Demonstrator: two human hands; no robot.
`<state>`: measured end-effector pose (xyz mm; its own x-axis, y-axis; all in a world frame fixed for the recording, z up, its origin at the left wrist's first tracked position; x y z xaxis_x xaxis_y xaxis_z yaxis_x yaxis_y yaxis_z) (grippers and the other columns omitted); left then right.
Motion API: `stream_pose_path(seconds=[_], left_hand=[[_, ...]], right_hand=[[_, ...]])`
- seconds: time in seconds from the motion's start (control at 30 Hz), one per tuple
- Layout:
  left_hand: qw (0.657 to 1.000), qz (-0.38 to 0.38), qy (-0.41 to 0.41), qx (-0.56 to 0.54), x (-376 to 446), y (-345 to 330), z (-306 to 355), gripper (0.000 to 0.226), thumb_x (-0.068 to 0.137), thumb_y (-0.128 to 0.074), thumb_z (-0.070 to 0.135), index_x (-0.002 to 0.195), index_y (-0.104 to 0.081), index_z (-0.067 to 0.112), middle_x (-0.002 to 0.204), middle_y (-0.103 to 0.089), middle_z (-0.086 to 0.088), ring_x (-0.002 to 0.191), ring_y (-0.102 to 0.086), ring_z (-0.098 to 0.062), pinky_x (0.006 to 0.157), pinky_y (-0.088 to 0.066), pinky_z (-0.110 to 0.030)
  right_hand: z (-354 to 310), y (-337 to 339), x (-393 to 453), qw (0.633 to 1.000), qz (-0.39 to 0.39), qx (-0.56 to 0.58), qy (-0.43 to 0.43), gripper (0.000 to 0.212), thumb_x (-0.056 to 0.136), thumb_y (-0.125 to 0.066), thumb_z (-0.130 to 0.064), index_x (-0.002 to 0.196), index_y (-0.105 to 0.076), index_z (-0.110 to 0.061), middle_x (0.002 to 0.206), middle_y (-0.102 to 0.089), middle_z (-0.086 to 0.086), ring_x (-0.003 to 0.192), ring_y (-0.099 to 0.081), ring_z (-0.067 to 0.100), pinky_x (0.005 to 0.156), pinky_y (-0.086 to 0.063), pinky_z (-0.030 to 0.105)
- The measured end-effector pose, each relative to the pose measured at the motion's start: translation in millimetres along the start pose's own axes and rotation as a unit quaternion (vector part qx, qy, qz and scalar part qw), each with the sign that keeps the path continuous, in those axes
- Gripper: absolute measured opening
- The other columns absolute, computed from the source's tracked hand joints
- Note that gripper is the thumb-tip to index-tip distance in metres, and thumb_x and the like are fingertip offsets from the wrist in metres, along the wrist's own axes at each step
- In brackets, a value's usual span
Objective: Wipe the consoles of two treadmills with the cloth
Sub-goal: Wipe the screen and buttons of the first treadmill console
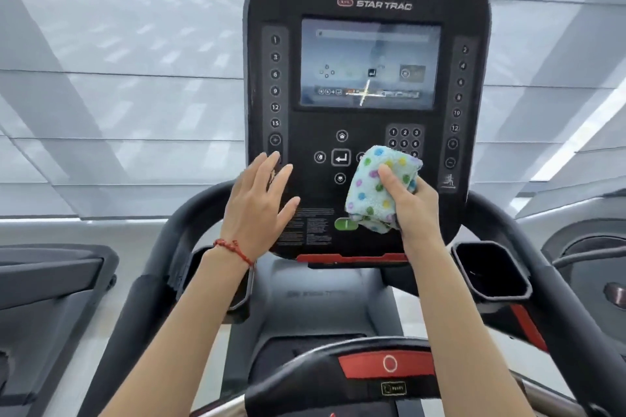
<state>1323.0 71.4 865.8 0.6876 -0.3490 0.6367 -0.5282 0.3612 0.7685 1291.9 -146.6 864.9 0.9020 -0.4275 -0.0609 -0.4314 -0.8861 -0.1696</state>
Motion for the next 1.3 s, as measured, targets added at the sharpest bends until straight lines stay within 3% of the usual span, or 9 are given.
stream_pose_path(seconds=[0.27, 0.5, 0.63, 0.73, 0.9, 1.07, 1.3], left_hand=[[0.999, 0.037, -0.001, 0.020, 55, -10, -15, 0.052, 0.090, -0.042, 0.035, 0.127, -0.055, 0.001, 0.135, -0.048, -0.020, 0.128, -0.039, -0.035, 0.102, -0.037, -0.045], [0.997, 0.059, -0.001, 0.059, 86, -15, -23, 0.052, 0.091, -0.043, 0.033, 0.131, -0.050, 0.000, 0.139, -0.044, -0.021, 0.130, -0.037, -0.036, 0.103, -0.038, -0.049], [0.995, 0.064, 0.012, 0.074, 94, -22, -30, 0.052, 0.092, -0.043, 0.033, 0.132, -0.049, 0.000, 0.139, -0.044, -0.021, 0.131, -0.035, -0.035, 0.103, -0.037, -0.050], [0.994, 0.076, 0.010, 0.075, 96, -28, -35, 0.052, 0.092, -0.045, 0.031, 0.132, -0.048, -0.001, 0.140, -0.043, -0.022, 0.131, -0.035, -0.035, 0.103, -0.038, -0.051], [0.991, 0.109, -0.011, 0.073, 94, -33, -39, 0.050, 0.093, -0.047, 0.028, 0.134, -0.046, 0.000, 0.141, -0.041, -0.023, 0.133, -0.033, -0.035, 0.106, -0.035, -0.049], [0.990, 0.121, -0.019, 0.065, 93, -36, -40, 0.050, 0.093, -0.047, 0.028, 0.134, -0.046, 0.000, 0.141, -0.041, -0.023, 0.133, -0.033, -0.036, 0.108, -0.032, -0.050], [0.991, 0.119, -0.023, 0.059, 92, -35, -42, 0.051, 0.092, -0.048, 0.029, 0.134, -0.048, 0.000, 0.141, -0.041, -0.023, 0.133, -0.033, -0.036, 0.106, -0.033, -0.050]], right_hand=[[-61, -17, 63, 0.993, 0.000, -0.055, 0.103, 0.015, 0.084, -0.065, -0.029, 0.093, -0.064, -0.016, 0.091, -0.068, -0.003, 0.082, -0.069, 0.011, 0.070, -0.058, 0.030], [-104, -15, 111, 0.978, 0.023, -0.119, 0.168, 0.026, 0.086, -0.062, -0.036, 0.099, -0.061, -0.013, 0.091, -0.066, -0.004, 0.081, -0.067, 0.011, 0.062, -0.057, 0.026], [-124, -6, 136, 0.954, 0.069, -0.201, 0.209, 0.027, 0.087, -0.060, -0.041, 0.094, -0.057, -0.015, 0.089, -0.063, -0.003, 0.085, -0.064, 0.016, 0.076, -0.055, 0.035], [-131, -6, 143, 0.924, 0.121, -0.273, 0.237, 0.037, 0.089, -0.053, -0.044, 0.102, -0.055, -0.009, 0.095, -0.061, 0.003, 0.094, -0.061, 0.025, 0.081, -0.049, 0.036], [-117, -29, 131, 0.878, 0.211, -0.352, 0.245, 0.047, 0.092, -0.043, -0.048, 0.111, -0.044, -0.005, 0.111, -0.058, 0.012, 0.098, -0.058, 0.032, 0.072, -0.036, 0.033], [-110, -75, 124, 0.849, 0.238, -0.403, 0.247, 0.056, 0.091, -0.042, -0.052, 0.117, -0.042, -0.002, 0.116, -0.053, 0.013, 0.099, -0.056, 0.031, 0.068, -0.033, 0.031], [-111, -129, 112, 0.838, 0.238, -0.375, 0.317, 0.048, 0.094, -0.041, -0.047, 0.106, -0.049, -0.001, 0.101, -0.058, 0.011, 0.086, -0.060, 0.028, 0.062, -0.035, 0.028]])
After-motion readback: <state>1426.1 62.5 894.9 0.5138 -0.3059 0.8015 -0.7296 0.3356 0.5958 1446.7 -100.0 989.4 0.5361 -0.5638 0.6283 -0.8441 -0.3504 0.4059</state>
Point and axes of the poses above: each hand's wrist, its own x-axis towards the middle knuckle, its own y-axis out of the back of the hand, z = x × y, the point moved 6 cm from there along x, towards the middle knuckle
